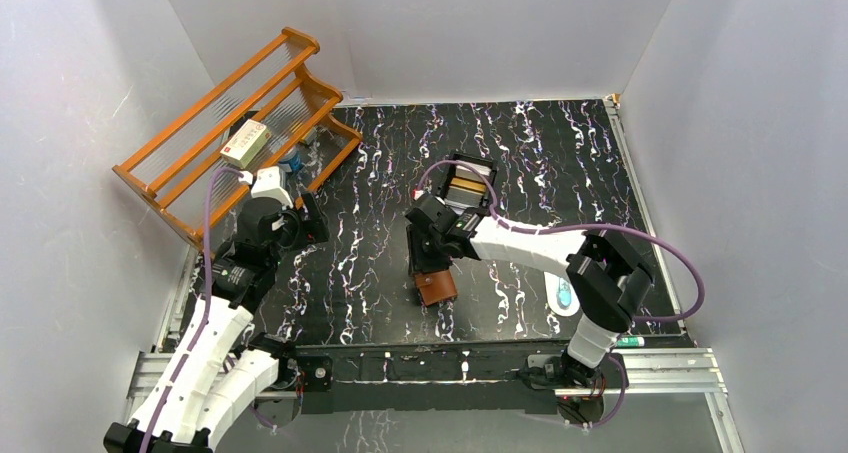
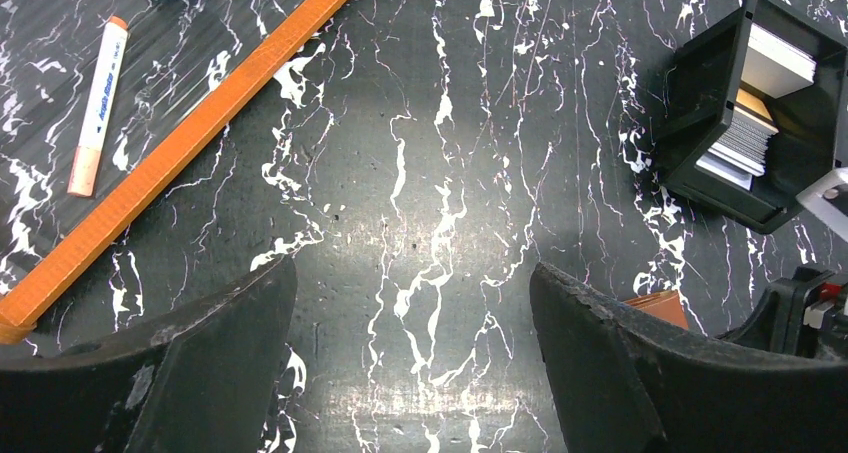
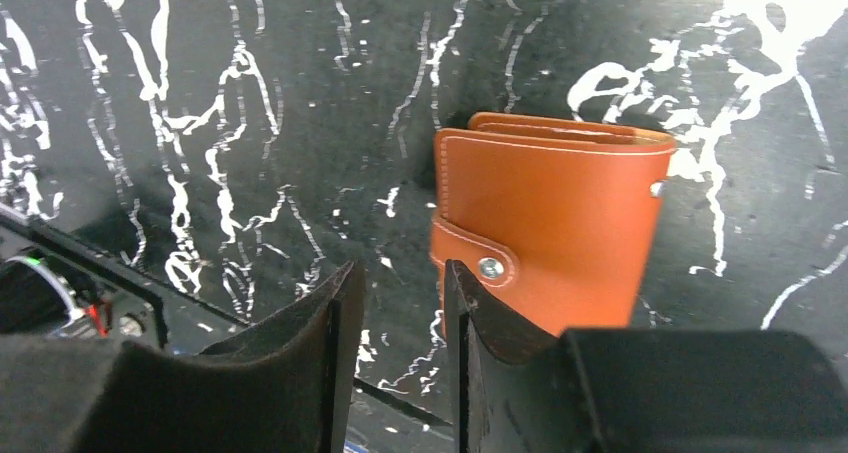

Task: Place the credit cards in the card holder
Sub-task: Place the card holder at the center of the board.

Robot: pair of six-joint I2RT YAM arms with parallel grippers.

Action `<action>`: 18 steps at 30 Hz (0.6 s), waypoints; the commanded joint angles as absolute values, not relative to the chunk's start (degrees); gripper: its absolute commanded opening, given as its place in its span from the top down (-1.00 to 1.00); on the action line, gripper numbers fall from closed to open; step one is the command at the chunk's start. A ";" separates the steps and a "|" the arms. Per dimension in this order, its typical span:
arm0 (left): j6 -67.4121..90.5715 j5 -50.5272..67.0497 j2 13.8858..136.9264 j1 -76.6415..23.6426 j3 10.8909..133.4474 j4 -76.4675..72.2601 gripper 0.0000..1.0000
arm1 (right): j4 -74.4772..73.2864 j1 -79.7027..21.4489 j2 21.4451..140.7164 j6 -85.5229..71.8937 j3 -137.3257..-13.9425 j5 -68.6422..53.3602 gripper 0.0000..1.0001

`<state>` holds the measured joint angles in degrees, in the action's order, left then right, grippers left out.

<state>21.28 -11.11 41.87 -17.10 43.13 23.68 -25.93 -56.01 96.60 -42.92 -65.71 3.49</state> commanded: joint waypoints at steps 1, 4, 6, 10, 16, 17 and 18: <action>21.87 -9.59 41.72 -17.15 44.23 23.38 -0.68 | -19.79 -56.29 93.23 -42.73 -66.46 0.24 0.13; 22.49 -6.68 42.67 -17.18 43.87 22.95 -0.65 | -22.47 -56.34 91.94 -41.38 -66.33 4.44 0.16; 22.92 -4.61 43.47 -17.17 44.06 22.91 -0.64 | -24.27 -56.33 91.44 -41.17 -66.19 7.48 0.17; 22.32 -4.18 43.56 -17.14 44.22 22.69 -0.62 | -26.06 -56.33 91.83 -42.18 -66.27 9.52 0.17; 21.35 -4.70 42.74 -17.22 44.23 22.50 -0.63 | -30.97 -56.16 94.71 -51.28 -67.04 14.11 0.19; 21.36 -4.57 42.55 -17.21 44.23 22.51 -0.64 | -30.85 -56.16 94.72 -53.58 -66.57 14.22 0.22; 21.36 -4.61 42.45 -17.15 44.26 22.50 -0.64 | -30.52 -56.14 94.42 -54.90 -65.93 14.17 0.23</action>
<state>22.06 -5.30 43.66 -17.10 43.13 23.11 -28.05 -56.16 93.82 -46.96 -65.45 10.68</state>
